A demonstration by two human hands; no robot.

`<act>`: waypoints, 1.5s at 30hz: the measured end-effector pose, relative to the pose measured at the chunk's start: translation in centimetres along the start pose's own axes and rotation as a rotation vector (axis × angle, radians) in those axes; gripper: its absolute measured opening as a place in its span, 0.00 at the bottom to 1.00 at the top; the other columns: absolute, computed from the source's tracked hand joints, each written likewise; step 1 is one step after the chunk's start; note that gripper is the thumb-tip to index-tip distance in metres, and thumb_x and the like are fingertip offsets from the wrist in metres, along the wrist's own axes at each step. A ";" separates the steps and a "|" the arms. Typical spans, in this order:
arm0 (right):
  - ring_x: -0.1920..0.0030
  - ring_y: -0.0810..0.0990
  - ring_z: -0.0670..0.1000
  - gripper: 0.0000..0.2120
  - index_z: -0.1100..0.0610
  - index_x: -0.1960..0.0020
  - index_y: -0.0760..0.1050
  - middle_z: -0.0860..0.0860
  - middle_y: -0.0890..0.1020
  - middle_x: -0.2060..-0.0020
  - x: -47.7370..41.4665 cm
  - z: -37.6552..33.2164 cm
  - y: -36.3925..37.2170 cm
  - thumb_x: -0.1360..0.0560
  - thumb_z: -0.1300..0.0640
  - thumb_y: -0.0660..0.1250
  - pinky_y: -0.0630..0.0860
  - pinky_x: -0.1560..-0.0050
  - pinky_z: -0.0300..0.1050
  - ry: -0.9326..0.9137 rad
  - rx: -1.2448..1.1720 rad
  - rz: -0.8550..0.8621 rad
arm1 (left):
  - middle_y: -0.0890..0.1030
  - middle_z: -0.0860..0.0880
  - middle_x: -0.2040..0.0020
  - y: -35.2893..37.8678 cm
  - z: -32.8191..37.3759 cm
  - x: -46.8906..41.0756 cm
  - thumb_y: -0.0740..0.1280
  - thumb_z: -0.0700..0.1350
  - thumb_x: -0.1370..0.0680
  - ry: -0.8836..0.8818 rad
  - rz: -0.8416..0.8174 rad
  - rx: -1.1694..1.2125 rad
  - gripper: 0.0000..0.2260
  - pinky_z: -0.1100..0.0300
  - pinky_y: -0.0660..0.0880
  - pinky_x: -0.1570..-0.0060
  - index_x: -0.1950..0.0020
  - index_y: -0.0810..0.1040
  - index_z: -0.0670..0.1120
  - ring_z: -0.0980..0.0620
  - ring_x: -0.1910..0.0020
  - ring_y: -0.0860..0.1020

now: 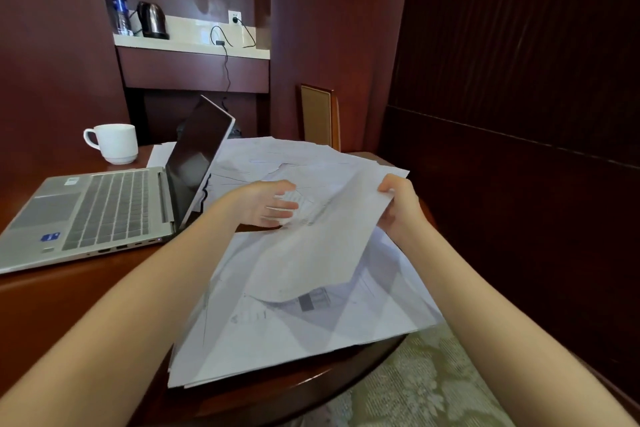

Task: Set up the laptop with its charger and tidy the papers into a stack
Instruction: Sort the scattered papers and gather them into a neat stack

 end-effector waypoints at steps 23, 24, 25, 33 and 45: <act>0.42 0.77 0.59 0.22 0.60 0.35 0.68 0.59 0.74 0.39 -2.1 -2.1 -2.9 0.28 0.68 0.64 0.75 0.45 0.50 0.140 0.559 0.142 | 0.79 0.46 0.41 0.7 -0.1 -1.4 0.63 0.36 0.23 0.371 0.212 -0.720 0.10 0.62 0.70 0.47 0.50 0.81 0.47 0.49 0.45 0.75; 0.41 0.76 0.58 0.21 0.60 0.35 0.68 0.59 0.74 0.39 -2.4 -2.1 -2.9 0.28 0.68 0.64 0.75 0.45 0.49 0.126 0.614 0.140 | 0.79 0.47 0.42 1.0 -0.1 -1.3 0.63 0.37 0.23 0.379 0.190 -0.725 0.10 0.63 0.69 0.49 0.49 0.81 0.47 0.50 0.47 0.75; 0.40 0.75 0.57 0.21 0.61 0.35 0.68 0.59 0.74 0.38 -2.7 -2.0 -2.8 0.27 0.68 0.64 0.74 0.46 0.49 0.108 0.675 0.142 | 0.79 0.47 0.42 1.3 0.0 -1.2 0.63 0.37 0.23 0.387 0.172 -0.732 0.10 0.64 0.68 0.50 0.48 0.81 0.47 0.51 0.49 0.75; 0.43 0.73 0.54 0.15 0.61 0.40 0.71 0.56 0.74 0.41 -4.8 -0.5 -0.1 0.26 0.64 0.63 0.74 0.47 0.46 -0.035 1.029 0.109 | 0.80 0.46 0.42 3.3 0.2 -0.5 0.65 0.38 0.24 0.368 0.091 -0.741 0.11 0.61 0.71 0.44 0.44 0.81 0.43 0.48 0.41 0.76; 0.47 0.76 0.57 0.17 0.63 0.37 0.67 0.59 0.74 0.46 -8.4 2.4 3.2 0.26 0.65 0.62 0.75 0.57 0.43 0.115 0.852 -0.019 | 0.70 0.43 0.36 0.9 -0.5 -2.9 0.59 0.45 0.21 0.232 0.324 -1.141 0.14 0.54 0.67 0.40 0.37 0.73 0.45 0.43 0.37 0.69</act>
Point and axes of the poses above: each hand's wrist, its own x-axis away from the middle knuckle, its own y-axis out of the palm, z = x × y, the point moved 2 cm from there along -x, towards the middle knuckle
